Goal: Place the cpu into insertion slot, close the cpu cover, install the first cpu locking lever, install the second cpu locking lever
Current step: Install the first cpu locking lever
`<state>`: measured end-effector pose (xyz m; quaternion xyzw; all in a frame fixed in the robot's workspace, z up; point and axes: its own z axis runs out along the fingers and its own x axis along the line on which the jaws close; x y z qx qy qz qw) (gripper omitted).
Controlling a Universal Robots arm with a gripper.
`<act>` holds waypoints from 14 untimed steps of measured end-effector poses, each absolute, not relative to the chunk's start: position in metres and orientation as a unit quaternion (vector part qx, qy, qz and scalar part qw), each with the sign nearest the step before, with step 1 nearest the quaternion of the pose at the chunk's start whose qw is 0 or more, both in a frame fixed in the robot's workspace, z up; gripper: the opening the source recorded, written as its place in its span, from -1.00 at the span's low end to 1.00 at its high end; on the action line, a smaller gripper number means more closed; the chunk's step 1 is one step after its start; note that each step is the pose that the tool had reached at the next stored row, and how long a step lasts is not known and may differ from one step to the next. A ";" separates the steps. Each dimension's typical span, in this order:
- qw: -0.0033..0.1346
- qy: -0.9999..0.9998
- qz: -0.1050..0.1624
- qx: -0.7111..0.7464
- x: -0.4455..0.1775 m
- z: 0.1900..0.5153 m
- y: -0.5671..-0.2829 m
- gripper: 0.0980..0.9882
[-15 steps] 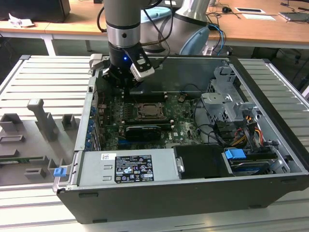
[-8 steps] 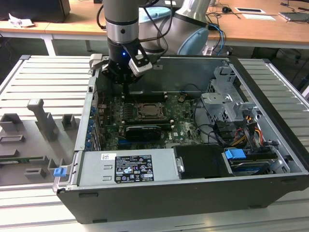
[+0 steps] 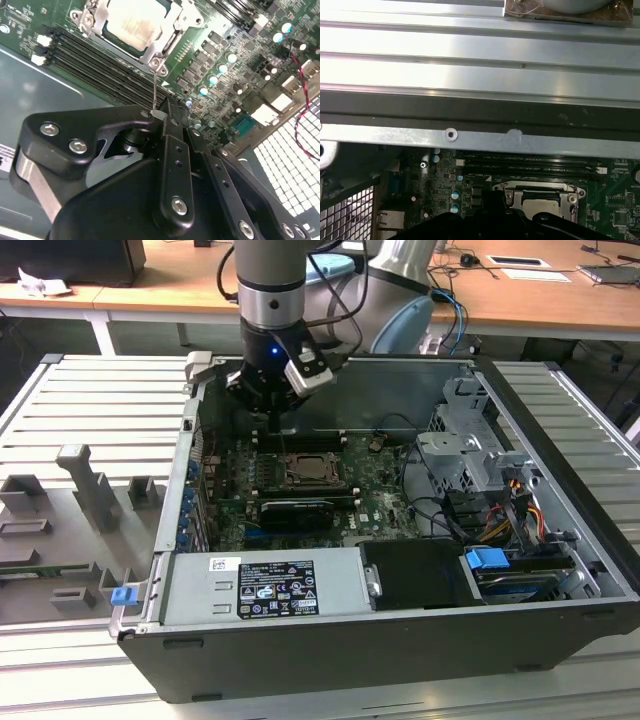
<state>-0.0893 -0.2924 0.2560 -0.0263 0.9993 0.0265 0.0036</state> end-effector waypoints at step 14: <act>0.004 0.999 0.027 -0.026 -0.071 0.256 -0.292 -0.98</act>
